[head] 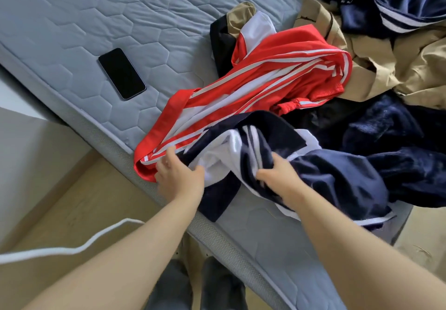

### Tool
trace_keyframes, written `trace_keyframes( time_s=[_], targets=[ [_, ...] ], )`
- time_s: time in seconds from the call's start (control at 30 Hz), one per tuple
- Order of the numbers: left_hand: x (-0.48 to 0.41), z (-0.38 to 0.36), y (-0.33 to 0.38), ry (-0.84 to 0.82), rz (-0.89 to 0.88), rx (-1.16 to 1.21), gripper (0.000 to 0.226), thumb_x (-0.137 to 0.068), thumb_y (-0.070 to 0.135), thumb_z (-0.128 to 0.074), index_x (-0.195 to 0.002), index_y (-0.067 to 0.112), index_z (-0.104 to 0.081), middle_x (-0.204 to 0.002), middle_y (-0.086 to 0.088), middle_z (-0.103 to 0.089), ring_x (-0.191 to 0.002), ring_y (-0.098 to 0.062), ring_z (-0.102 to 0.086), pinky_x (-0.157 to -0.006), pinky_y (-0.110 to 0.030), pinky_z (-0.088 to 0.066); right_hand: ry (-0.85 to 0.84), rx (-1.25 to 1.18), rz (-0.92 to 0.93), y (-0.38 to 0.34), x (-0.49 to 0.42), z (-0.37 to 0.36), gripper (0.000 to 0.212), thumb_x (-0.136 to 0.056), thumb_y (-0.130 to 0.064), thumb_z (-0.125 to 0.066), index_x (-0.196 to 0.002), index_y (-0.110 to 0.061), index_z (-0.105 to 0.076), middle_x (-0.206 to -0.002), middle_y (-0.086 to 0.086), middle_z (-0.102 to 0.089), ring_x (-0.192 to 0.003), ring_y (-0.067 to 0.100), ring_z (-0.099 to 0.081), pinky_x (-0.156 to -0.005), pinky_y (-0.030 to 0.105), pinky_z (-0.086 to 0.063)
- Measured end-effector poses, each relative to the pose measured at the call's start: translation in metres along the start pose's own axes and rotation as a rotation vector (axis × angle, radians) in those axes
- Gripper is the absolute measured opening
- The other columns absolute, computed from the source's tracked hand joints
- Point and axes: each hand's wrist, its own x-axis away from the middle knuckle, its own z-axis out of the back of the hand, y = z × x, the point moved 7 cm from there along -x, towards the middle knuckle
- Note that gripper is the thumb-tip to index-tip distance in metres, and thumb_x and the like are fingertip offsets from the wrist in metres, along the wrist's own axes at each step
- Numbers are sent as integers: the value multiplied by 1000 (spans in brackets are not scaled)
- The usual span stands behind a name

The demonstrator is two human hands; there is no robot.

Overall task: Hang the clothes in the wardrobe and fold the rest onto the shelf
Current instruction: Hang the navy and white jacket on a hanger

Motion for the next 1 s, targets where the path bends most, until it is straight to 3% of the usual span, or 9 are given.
trace_keyframes(
  time_s=[0.17,0.27,0.4,0.5,0.57,0.67,0.77,0.87,1.0],
  targets=[
    [14,-46,25,-443,41,346,78,-83,42,-64,-145,18,-24,-145,-7,-36,-130,-25,-40,-100,-34,-37,-416,-107,-76,20,34,-73,20,-72,6,-52,-74,-13,-57,-59,-6,-60,-64,13,-55,-58,21,-44],
    [7,-55,16,-484,92,266,73,-86,19,-63,-146,20,-22,-141,-8,-43,-127,-27,-44,-99,-36,-39,-487,-208,-119,28,43,-78,14,-72,-3,-56,-85,-3,-62,-75,6,-59,-73,16,-54,-68,25,-41],
    [1,-52,11,-579,144,401,46,-90,5,-52,-133,22,-46,-125,-7,-58,-113,-28,-54,-100,-42,-44,-41,-435,-173,34,34,-35,20,-84,-6,-52,-79,-16,-67,-73,2,-66,-68,17,-56,-64,24,-45],
    [6,-40,21,-646,125,512,33,-90,3,-52,-121,15,-56,-108,-11,-63,-99,-30,-60,-87,-37,-48,357,-182,-108,24,37,4,18,-84,-10,-48,-95,-16,-62,-86,-2,-62,-82,18,-53,-71,29,-39],
    [15,-24,32,-695,105,600,23,-88,-3,-51,-101,11,-62,-93,-13,-65,-87,-27,-61,-77,-32,-48,458,7,-12,-1,43,17,37,-84,-5,-45,-117,-17,-55,-106,1,-55,-94,20,-51,-76,29,-36],
    [29,6,56,-770,-4,606,19,-82,-10,-47,-81,5,-60,-78,-11,-58,-73,-22,-53,-71,-30,-42,331,122,196,-56,45,17,62,-82,7,-40,-136,-23,-43,-127,9,-47,-109,28,-51,-81,28,-38],
    [41,52,84,-789,-111,599,18,-77,-13,-41,-73,2,-52,-67,-8,-46,-64,-19,-43,-60,-27,-36,67,263,412,-117,60,5,73,-82,14,-40,-142,-25,-35,-140,6,-40,-125,21,-41,-84,11,-28],
    [49,110,114,-802,-216,579,22,-75,-11,-38,-63,3,-50,-61,-5,-43,-60,-15,-39,-57,-24,-33,-28,369,629,-183,93,9,62,-83,13,-50,-138,-14,-42,-134,13,-47,-125,25,-42,-91,12,-26],
    [63,204,150,-781,-352,529,4,-54,6,-44,-55,9,-42,-51,1,-40,-51,-12,-39,-53,-24,-32,-140,429,827,-259,144,16,33,-83,8,-58,-115,-1,-61,-106,14,-64,-100,27,-56,-86,27,-40]
  ],
)
